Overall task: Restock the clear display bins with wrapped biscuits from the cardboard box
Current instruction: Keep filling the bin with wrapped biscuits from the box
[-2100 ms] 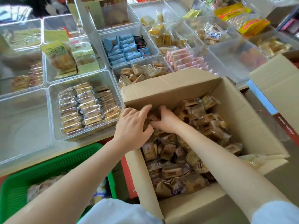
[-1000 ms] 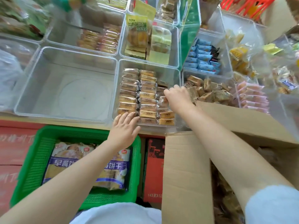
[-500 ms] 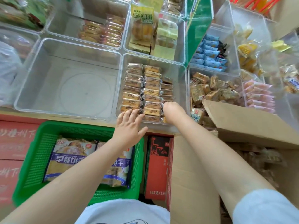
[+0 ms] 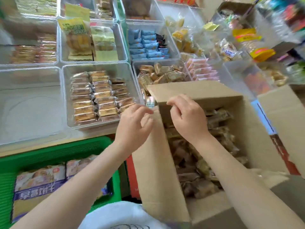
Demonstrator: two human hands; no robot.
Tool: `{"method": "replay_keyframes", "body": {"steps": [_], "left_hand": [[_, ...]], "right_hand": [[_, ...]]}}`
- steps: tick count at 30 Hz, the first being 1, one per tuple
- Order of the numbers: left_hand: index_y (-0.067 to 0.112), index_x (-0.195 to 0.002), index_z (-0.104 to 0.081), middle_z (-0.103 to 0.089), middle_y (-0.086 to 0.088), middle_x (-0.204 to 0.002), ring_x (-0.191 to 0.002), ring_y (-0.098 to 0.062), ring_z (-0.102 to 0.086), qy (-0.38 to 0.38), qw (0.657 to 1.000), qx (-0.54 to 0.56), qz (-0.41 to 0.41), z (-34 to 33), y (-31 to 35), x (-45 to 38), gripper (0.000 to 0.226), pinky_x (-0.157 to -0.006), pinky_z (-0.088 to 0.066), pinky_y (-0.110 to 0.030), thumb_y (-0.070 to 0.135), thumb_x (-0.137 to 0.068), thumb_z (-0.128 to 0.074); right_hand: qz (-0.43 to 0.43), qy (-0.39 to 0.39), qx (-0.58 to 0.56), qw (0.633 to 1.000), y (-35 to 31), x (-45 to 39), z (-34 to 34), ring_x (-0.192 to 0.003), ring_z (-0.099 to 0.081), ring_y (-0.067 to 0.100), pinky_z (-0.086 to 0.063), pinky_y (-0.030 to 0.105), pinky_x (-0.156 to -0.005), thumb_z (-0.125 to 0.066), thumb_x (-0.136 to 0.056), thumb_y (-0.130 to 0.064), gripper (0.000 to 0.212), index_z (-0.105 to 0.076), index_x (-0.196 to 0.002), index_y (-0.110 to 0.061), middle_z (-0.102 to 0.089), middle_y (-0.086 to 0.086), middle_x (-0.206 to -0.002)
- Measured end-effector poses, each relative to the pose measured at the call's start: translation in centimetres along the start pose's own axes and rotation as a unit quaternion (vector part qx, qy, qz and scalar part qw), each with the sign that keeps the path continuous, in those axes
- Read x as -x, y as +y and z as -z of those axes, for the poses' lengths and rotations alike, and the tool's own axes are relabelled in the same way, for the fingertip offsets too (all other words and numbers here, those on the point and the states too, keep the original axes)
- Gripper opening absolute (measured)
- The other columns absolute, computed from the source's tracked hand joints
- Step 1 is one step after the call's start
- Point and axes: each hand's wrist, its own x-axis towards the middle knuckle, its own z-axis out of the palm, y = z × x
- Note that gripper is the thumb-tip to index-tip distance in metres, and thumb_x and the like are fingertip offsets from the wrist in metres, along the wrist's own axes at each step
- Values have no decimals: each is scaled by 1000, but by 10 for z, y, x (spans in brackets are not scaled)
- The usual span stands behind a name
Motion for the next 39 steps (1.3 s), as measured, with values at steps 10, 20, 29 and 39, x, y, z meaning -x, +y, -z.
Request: {"method": "replay_keyframes", "body": {"steps": [10, 20, 29, 39], "left_hand": [[26, -89, -73, -69, 8, -76, -72, -12, -63, -124, 959, -216, -136, -83, 69, 9, 30, -99, -41, -35, 36, -100, -46], [29, -79, -72, -64, 13, -67, -63, -6, -58, -91, 950, -254, -160, -94, 55, 2, 30, -89, -44, -32, 36, -97, -49], [34, -122, -63, -64, 20, -80, -73, 2, -60, -80, 977, -137, -143, -90, 60, 3, 31, -96, -44, -32, 45, -95, -51], [21, -136, -38, -64, 2, -99, -76, -6, -64, -31, 968, 249, 25, -1, 52, -14, 34, -60, -50, -21, 36, -106, -44]], "right_hand": [[-392, -275, 142, 866, 154, 67, 33, -132, -42, 40, -44, 45, -96, -51, -101, -30, 53, -35, -146, -9, -36, 20, -146], [-489, -209, 133, 837, 185, 68, -5, -134, -45, 34, -39, 44, -106, -67, -90, -51, 82, -31, -149, -6, -46, 16, -146], [-458, -63, -569, 680, 134, 59, 69, -77, -69, 28, -51, 33, -66, -43, -93, -14, 33, -59, -117, 1, -69, 19, -97], [-285, -227, -487, 794, -13, -16, 30, -93, -66, 25, -57, 43, -79, -47, -98, -21, 29, -44, -126, -14, -61, 16, -110]]}}
